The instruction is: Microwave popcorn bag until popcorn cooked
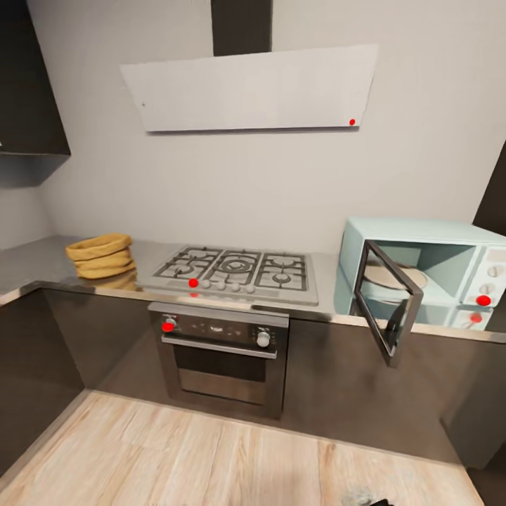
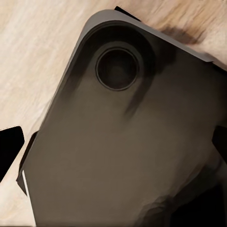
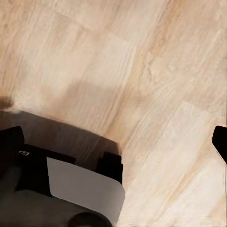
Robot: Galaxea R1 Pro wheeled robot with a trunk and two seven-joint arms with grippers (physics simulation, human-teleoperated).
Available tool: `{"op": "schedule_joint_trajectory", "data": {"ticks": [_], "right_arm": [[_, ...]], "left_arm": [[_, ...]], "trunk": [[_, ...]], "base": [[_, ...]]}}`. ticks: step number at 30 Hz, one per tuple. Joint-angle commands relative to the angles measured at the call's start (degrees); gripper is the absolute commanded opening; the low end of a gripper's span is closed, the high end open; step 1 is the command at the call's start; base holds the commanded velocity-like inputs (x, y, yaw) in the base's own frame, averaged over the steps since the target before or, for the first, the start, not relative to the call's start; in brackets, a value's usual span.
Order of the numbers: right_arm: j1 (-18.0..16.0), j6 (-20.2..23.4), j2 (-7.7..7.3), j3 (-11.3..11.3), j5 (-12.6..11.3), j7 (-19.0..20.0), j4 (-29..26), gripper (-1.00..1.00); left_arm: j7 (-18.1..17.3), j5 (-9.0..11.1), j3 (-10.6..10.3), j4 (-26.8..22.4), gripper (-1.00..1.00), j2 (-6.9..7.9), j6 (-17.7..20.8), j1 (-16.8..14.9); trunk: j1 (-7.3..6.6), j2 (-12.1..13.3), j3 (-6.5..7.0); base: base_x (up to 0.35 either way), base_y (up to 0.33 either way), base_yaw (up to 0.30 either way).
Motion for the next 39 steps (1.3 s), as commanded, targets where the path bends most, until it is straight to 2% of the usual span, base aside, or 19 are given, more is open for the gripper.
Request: {"op": "schedule_joint_trajectory", "data": {"ticks": [1,3,5,8,16,17,19,24,26,28,30,39], "right_arm": [[1.48,-0.02,0.01,-0.53,0.72,-0.68,0.04,1.0],[4.26,-3.09,-0.2,-0.53,0.72,-1.24,0.04,1.0],[6.54,-8.63,-0.48,-0.58,0.57,-1.41,0.04,1.0],[7.67,-11.23,-0.62,-0.6,0.5,-1.31,0.04,1.0],[7.96,-11.84,-0.72,-0.62,0.53,-1.49,0.04,1.0],[7.96,-11.85,-0.7,-0.59,0.55,-2.02,0.04,1.0],[7.97,-11.86,-0.4,-0.54,0.62,-5.6,0.04,1.0],[7.97,-11.8,0.28,-0.47,0.8,-7.29,0.04,1.0],[7.97,-11.78,0.95,-0.5,0.83,-7.36,0.04,1.0],[7.97,-11.78,1.37,-0.52,0.84,-7.39,0.04,1.0],[7.97,-11.83,1.34,-0.53,0.79,-7.31,0.04,1.0],[7.97,-11.93,1.45,-0.44,0.84,-7.37,0.04,1.0]], "left_arm": [[0.2,0.06,0.03,0.02,1.0,0.01,-0.12,-0.01],[0.21,0.07,0.03,0.05,1.0,-0.02,-0.12,-0.01],[0.22,0.07,0.03,0.02,1.0,-0.04,-0.12,-0.01],[0.22,0.07,0.03,0.03,1.0,-0.09,-0.14,-0.01],[0.22,0.07,0.03,-0.02,1.0,-0.06,-0.2,-0.01],[0.22,0.07,0.03,-0.02,1.0,-0.04,-0.17,-0.01],[0.27,0.07,0.03,0.05,1.0,-0.03,-0.13,-0.01],[0.32,0.2,0.03,0.07,1.0,-0.04,-0.05,-0.01],[1.9,0.93,0.08,0.1,1.0,-0.04,0.03,-0.01],[5.19,3.46,0.03,0.08,1.0,-0.1,0.4,-0.01],[6.28,4.61,-0.03,0.07,1.0,-0.11,0.54,-0.01],[6.72,4.95,-0.05,-0.01,1.0,-0.12,-0.11,-0.01]], "trunk": [[0.0,-0.03,-0.02],[0.0,-0.03,0.0],[0.0,-0.03,0.0],[0.0,-0.03,0.0],[0.0,-0.03,0.0],[0.0,-0.03,0.0],[0.0,-0.03,0.0],[0.0,-0.03,0.0],[0.0,-0.03,0.0],[0.0,-0.03,0.0],[0.0,-0.03,0.0],[0.0,-0.03,0.0]], "base": [[0.0,0.0,0.3],[0.0,0.0,0.299],[0.0,0.0,0.165],[0.0,0.0,0.047],[0.0,0.0,0.224],[0.0,0.0,0.292],[0.0,0.0,0.295],[0.0,0.0,0.299],[0.0,0.0,0.3],[0.0,0.0,0.3],[0.0,0.0,0.3],[0.0,0.0,0.3]]}}
